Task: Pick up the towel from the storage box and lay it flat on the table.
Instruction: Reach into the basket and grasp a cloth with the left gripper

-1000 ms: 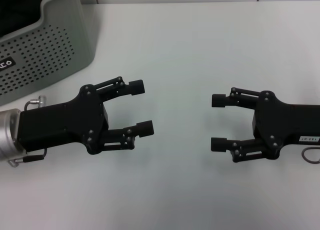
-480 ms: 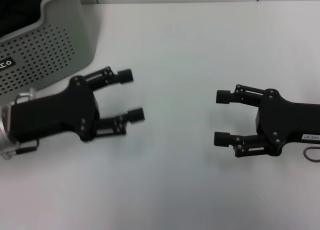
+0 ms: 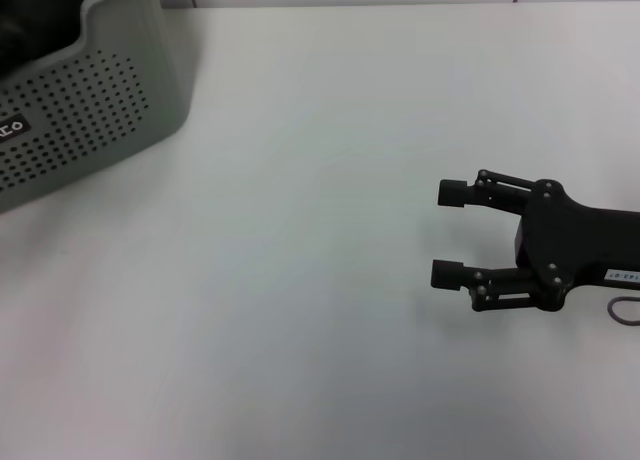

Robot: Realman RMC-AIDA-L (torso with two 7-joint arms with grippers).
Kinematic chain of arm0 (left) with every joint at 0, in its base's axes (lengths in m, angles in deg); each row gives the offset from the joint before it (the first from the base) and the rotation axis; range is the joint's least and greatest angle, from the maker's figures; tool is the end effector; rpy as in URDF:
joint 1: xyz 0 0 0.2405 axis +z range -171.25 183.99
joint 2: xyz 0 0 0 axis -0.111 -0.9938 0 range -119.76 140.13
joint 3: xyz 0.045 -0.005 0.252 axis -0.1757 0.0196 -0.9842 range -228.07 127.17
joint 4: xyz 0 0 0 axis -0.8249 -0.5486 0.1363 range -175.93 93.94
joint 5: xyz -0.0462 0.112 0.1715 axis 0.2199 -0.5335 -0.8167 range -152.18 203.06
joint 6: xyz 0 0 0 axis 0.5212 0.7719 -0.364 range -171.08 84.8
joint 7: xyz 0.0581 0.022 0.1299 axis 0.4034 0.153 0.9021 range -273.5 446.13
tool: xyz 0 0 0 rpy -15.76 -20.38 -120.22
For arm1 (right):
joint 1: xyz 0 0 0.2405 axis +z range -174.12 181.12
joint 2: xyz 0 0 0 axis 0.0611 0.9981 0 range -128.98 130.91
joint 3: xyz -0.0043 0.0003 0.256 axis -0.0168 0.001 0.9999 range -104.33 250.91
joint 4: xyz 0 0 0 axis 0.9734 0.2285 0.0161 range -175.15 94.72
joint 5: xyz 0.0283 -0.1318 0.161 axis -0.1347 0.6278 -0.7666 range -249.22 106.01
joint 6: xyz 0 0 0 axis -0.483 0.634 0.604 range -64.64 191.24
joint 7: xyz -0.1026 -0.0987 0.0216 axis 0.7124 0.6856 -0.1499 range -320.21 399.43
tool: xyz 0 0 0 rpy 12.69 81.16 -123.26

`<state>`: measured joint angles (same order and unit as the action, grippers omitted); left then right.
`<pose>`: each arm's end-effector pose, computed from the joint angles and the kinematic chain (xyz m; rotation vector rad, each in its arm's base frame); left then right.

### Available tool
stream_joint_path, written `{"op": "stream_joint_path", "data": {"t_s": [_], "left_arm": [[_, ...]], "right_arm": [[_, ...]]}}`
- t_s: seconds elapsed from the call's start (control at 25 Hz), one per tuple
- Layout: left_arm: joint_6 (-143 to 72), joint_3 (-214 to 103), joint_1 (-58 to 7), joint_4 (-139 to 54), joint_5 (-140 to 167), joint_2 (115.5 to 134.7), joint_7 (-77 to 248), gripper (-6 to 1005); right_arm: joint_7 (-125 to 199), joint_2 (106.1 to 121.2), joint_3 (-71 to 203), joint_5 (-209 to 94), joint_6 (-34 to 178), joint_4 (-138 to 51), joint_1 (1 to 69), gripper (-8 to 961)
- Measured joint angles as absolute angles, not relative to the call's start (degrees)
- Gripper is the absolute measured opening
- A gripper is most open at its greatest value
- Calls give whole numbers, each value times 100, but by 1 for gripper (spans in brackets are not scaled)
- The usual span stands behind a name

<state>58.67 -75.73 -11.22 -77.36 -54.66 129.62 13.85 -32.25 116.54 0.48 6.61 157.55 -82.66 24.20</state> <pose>-0.2928 0.2812 0.0983 -1.9740 -0.4806 -1.3691 0.2204 0.2872 -0.0045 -2.8205 0.2953 1.1067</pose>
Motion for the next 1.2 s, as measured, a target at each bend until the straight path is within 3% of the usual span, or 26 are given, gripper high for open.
{"op": "stream_joint_path", "data": {"t_s": [0.4, 1.2], "left_arm": [[5370, -6384, -456, -8028, -4639, 13018, 1143, 843], [3227, -6470, -1302, -8729, -6017, 12932, 2434, 842]], "right_arm": [[-2970, 11649, 54, 633, 15684, -7916, 2516, 890], [-2815, 11672, 61, 623, 15598, -7579, 2713, 885]]}}
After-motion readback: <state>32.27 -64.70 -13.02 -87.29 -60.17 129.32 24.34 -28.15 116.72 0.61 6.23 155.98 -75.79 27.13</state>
